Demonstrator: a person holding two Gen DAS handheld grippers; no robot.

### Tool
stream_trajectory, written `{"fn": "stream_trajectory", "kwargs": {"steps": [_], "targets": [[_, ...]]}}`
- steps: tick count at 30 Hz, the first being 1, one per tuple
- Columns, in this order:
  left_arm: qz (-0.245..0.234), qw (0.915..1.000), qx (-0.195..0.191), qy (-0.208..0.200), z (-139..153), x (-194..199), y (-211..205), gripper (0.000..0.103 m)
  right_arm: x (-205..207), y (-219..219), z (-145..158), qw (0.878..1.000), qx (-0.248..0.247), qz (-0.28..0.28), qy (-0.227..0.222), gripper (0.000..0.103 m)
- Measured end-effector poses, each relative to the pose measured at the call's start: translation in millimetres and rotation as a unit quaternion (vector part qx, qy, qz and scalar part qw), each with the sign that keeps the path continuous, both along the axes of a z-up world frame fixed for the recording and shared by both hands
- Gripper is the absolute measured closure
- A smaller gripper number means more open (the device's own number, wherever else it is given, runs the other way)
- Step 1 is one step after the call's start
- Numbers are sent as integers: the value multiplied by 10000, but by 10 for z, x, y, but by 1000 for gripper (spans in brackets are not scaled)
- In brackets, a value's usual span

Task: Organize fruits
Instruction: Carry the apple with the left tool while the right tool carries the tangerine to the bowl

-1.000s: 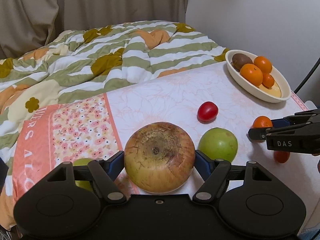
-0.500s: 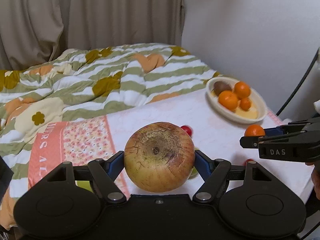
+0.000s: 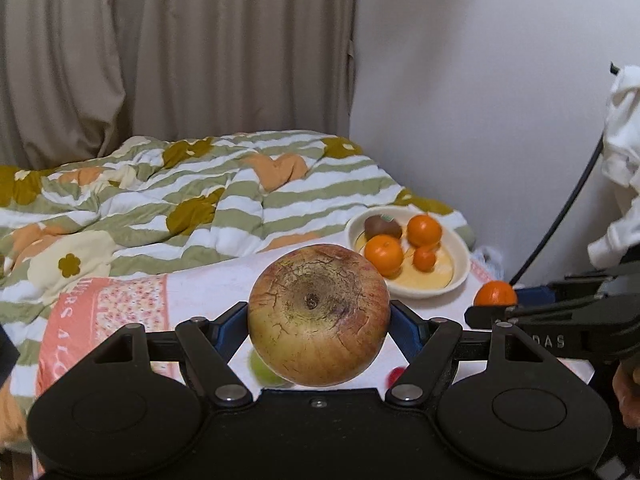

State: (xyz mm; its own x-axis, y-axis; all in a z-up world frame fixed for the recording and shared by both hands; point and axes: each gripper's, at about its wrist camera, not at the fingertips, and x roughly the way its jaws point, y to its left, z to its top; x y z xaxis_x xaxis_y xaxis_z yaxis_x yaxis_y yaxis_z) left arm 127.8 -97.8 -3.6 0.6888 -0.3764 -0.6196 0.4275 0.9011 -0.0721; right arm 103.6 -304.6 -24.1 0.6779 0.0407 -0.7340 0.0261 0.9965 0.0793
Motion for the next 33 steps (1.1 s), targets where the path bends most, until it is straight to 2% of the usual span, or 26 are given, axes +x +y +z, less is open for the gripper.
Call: {"fn": "stream_trajectory", "kwargs": {"steps": [7,14,23,33], "targets": [[344,9993,-49,-106,78,-154,-549,26,-157,-597,87,9990,24,437,-116,51],[432,9990,-25,-67,7,-125,-1068,26,-105,-1197,34,9986,-51,502,-149,51],[196,9996,183,72,-303,292,-1623,26,298,-1691,-95,9995,15,285,-134,51],[-199,9979,587,182,-748,792,-1972,25,743,-1865,-387,9997,212,46,133,51]]}}
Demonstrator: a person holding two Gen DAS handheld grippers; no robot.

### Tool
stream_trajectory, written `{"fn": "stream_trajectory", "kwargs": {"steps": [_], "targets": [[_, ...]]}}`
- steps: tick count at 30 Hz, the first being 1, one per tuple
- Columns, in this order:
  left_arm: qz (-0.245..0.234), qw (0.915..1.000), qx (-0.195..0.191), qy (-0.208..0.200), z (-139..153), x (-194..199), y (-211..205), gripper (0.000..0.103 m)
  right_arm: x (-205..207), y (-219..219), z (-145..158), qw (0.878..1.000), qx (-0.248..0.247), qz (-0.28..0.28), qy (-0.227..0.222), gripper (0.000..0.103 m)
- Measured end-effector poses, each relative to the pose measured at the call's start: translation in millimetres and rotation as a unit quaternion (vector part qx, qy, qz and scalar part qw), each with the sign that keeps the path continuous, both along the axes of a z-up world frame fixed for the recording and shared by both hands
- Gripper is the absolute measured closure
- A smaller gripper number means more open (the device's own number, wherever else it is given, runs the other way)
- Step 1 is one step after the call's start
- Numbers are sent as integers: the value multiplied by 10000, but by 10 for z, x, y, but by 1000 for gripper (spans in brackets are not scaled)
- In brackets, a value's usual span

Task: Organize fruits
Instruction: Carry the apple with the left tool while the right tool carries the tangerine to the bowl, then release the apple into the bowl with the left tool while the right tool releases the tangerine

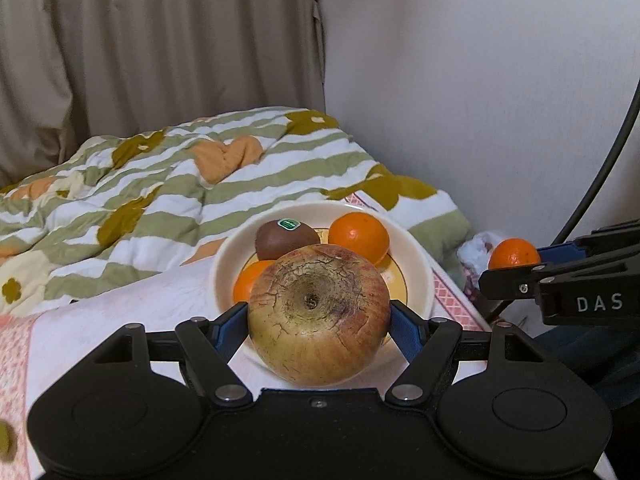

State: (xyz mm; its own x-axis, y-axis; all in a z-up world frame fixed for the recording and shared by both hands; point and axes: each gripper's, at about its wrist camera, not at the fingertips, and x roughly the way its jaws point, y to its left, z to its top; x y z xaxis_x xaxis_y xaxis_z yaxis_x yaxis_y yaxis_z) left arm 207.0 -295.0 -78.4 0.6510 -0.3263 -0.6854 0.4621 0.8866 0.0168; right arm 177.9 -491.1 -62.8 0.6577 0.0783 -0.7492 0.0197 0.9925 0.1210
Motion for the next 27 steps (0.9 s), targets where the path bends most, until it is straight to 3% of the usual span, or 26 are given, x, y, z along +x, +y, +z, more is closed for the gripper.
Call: {"fn": "stream_trajectory", "kwargs": {"steps": [11,15,17,19,27], "targets": [[-276,9986,442,39,-285,203,-234,25,213,-97,-142,9996,40,-194,184,51],[-260,9987,434,114,-308,228,-248,25,243,-133,-131,9995,42,-249,188,51],[-322,9986,415,-14,-289,194,-246,18,265,-141,-124,9995,35,-256,186,51],[-345,9983,437,-183,-238,157,-241,0,286,-141,-121,9995,34,-255,183,51],[-115,9995,292,83,-118,105,-3,0,392,-63,-108,9999,71,-72,139,51]]}}
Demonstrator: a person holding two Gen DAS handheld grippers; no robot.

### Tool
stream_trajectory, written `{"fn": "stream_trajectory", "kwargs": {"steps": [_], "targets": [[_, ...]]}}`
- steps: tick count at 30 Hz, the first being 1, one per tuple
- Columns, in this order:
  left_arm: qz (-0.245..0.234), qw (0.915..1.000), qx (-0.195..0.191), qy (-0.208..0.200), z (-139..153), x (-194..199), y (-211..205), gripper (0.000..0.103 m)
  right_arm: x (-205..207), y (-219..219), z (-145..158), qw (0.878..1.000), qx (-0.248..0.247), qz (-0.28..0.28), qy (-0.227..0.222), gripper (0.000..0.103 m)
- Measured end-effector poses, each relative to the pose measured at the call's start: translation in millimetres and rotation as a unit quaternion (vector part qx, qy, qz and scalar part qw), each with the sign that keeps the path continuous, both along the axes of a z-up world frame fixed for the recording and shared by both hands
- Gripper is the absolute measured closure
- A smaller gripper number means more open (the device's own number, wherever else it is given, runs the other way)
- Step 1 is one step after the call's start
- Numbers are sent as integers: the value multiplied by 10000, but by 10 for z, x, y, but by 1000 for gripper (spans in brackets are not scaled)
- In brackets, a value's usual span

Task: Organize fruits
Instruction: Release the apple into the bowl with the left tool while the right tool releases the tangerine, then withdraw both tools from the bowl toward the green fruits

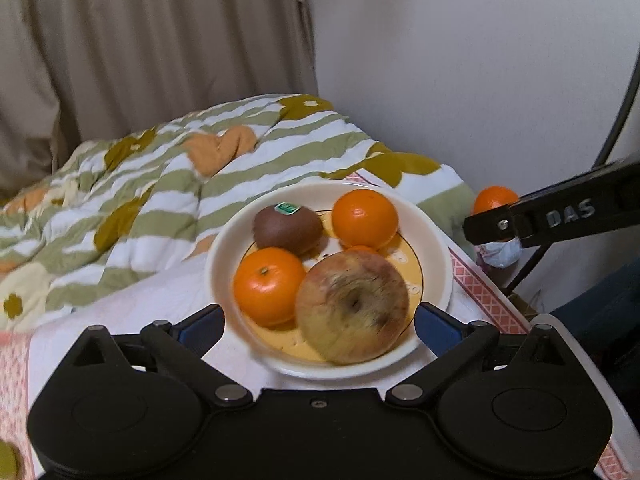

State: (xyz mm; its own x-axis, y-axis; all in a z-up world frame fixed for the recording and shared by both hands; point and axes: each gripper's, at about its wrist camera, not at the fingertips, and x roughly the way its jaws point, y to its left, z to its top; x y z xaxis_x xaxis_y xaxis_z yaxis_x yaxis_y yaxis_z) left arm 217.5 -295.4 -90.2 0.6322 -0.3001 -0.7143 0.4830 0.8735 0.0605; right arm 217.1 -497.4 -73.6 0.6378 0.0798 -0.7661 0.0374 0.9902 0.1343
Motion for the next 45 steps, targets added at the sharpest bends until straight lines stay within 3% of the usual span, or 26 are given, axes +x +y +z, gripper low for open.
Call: {"fn": "stream_trajectory", "kwargs": {"steps": [7,16,19,21,23,33,45], "targets": [[403,9989,-228,103,119,-28,252,0,204,126,-100,9997,29,254,18,51],[626,9977,-242,126,134,-68,408,0,433,184,-318,9988,98,451,178,50],[712,9972,-212,105,145,-89,453,0,444,194,-294,9986,118,500,81,36],[767,9968,-203,63,163,-117,484,0,414,206,-248,9991,31,430,-49,8],[823,9963,-240,69,176,-137,525,0,376,209,-209,9990,-6,413,-163,0],[975,9947,-327,47,268,-290,615,0,188,220,-47,9990,-31,360,-271,0],[1249,9897,-583,-380,610,-803,787,0,-396,314,379,9975,-67,380,-590,0]]}}
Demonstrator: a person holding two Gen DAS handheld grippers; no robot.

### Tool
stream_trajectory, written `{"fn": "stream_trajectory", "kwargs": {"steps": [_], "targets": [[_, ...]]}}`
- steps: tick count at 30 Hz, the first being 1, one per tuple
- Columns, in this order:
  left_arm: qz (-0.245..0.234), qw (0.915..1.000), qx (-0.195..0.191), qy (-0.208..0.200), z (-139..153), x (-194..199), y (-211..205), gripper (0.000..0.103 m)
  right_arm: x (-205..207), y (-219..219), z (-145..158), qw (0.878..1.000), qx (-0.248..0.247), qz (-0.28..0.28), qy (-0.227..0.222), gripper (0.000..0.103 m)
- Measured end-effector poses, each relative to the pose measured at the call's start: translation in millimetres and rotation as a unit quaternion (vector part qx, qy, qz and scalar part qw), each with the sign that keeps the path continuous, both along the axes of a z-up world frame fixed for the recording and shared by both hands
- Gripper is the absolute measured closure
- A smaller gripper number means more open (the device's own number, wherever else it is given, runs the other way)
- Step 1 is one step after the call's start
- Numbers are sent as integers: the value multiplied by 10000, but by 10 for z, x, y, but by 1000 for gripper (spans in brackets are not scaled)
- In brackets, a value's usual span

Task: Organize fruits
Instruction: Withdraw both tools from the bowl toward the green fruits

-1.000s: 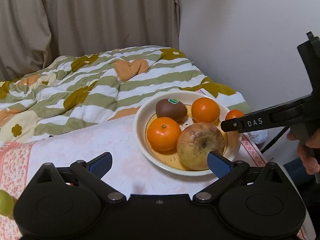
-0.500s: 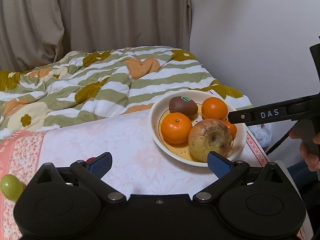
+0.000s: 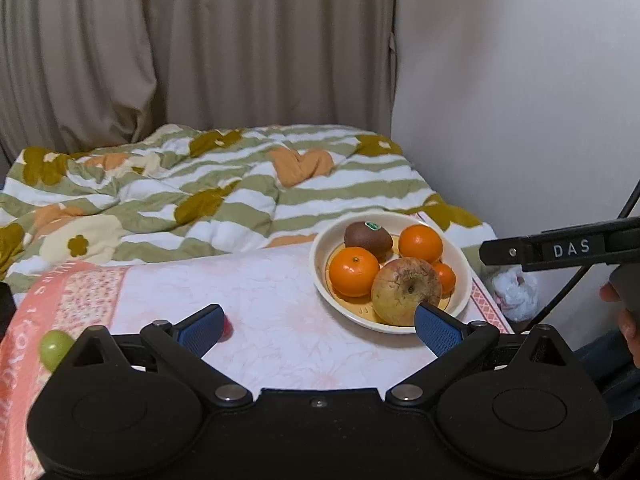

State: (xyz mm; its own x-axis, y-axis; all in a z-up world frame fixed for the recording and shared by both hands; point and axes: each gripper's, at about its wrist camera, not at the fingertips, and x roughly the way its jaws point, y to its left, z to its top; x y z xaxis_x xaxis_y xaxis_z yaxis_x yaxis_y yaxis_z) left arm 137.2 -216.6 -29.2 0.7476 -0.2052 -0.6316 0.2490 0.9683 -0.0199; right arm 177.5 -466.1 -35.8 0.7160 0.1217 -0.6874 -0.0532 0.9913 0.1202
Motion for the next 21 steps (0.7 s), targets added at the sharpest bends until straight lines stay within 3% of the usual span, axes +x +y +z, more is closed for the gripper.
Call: {"fn": "stream_trajectory", "kwargs": {"steps": [10,21], "targets": [[546,9982,25,-230,244,-437,376,0,-409,259,225,9994,26,308,-168,0],[1234,9919,34,-303,321,-635,1225,0,-620,739,276,9988,25,459,-160,0]]}}
